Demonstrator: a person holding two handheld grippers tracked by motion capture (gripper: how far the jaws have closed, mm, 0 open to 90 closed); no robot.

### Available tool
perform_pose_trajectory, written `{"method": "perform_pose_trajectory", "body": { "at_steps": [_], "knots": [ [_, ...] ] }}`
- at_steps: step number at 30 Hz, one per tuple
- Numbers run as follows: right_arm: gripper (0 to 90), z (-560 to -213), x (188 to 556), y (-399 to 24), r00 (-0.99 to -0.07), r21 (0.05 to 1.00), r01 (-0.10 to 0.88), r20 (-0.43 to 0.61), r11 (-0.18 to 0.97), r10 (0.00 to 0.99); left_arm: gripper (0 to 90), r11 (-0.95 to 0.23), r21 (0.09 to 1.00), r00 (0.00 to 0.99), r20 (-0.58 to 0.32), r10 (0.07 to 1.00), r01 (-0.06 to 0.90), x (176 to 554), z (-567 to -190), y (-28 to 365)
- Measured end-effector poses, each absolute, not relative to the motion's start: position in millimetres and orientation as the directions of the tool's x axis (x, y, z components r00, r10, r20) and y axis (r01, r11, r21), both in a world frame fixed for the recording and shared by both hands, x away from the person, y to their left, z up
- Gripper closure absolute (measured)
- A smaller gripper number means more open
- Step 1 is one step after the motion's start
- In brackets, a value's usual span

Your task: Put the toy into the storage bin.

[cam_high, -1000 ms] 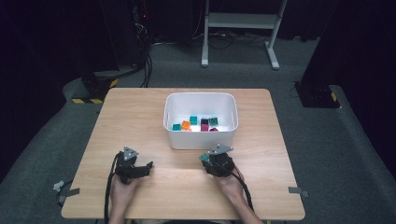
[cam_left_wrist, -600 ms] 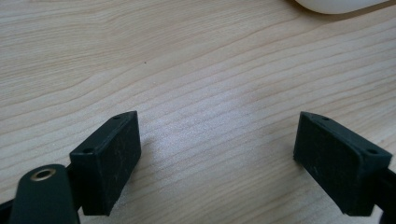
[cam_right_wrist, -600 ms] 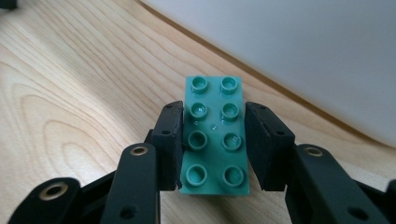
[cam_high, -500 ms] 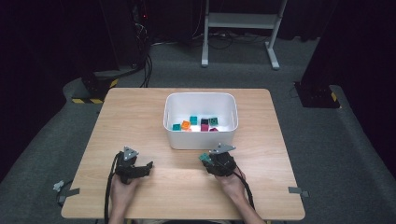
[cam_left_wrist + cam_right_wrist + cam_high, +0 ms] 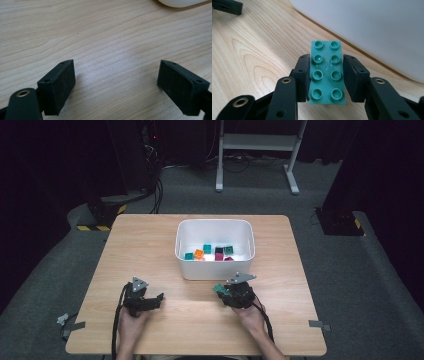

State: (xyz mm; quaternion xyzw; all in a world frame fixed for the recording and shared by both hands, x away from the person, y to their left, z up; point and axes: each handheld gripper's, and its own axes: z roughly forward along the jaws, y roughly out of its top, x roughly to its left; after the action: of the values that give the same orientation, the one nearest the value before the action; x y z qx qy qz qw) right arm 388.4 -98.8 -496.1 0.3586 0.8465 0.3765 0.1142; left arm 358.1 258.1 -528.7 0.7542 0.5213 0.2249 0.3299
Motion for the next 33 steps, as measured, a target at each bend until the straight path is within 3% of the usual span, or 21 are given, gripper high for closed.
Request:
{"method": "perform_pose_trajectory", "body": {
  "at_steps": [33],
  "knots": [
    [59.1,-462,381,-114,-0.752,0.738,0.495,0.099,0.459,0.652,15.0,-0.239,0.732,0.355,-0.004,0.935,0.638,358,-529,258]
  ]
}}
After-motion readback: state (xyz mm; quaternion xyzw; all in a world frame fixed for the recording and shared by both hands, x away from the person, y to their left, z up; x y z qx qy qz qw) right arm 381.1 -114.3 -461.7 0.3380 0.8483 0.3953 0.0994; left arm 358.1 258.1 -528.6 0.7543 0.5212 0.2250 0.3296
